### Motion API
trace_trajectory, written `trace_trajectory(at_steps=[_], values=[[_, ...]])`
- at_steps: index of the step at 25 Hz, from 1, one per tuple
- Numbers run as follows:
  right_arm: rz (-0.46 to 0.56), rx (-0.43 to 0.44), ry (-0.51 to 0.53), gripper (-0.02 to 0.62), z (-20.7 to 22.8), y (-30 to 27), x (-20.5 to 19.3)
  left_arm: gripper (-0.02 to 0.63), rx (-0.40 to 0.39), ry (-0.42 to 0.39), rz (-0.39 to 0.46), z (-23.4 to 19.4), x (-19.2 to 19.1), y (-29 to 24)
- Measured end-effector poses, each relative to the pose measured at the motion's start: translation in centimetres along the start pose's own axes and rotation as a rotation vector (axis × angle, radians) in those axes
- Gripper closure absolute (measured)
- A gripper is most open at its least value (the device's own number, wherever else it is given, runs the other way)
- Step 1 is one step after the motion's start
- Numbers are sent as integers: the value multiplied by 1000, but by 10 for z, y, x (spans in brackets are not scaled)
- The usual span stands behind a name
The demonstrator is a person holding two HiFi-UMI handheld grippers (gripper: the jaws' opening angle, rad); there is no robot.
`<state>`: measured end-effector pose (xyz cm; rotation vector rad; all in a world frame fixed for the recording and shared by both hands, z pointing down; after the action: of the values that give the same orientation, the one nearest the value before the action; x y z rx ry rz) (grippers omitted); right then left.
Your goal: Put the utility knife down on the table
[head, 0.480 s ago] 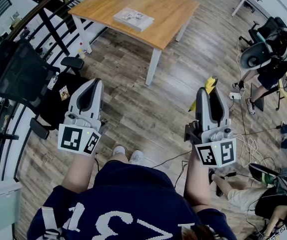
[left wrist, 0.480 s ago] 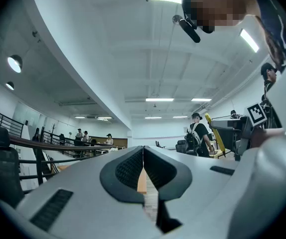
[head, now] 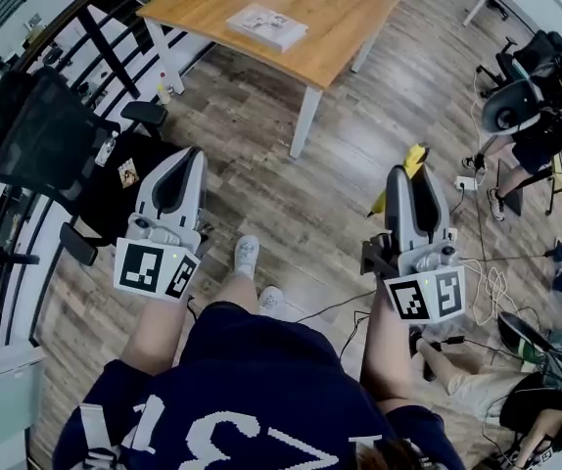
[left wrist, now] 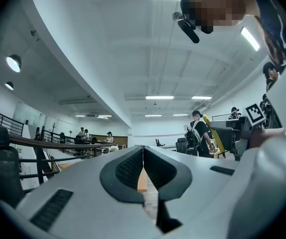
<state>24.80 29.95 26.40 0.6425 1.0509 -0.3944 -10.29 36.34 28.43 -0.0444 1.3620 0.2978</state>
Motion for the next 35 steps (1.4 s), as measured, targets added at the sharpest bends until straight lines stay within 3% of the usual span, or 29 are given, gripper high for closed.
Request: trace_trajectory(at_steps=[8, 21, 28, 35], values=[[0, -11, 10, 459, 25, -58, -3, 589, -21, 13, 13, -33, -15, -63], [46, -37, 13, 459, 77, -228, -19, 591, -111, 16, 32, -139, -50, -221], [19, -76, 10, 459, 110, -269, -27, 589, -143, 42, 7, -155, -72, -275], [3, -34, -15, 459, 177, -335, -35, 591, -79, 47, -5, -167, -93, -344]])
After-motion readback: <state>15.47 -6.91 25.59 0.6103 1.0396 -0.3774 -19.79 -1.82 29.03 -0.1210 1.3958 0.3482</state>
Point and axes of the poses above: the fingertips, and each gripper's own axes: y backward along the fingers, z to its right, x out of its top, the point moved 10 cm from there along y, backward along the fingers, and after that the axes turned 11 degrees about -y, right-handed, at the moved point
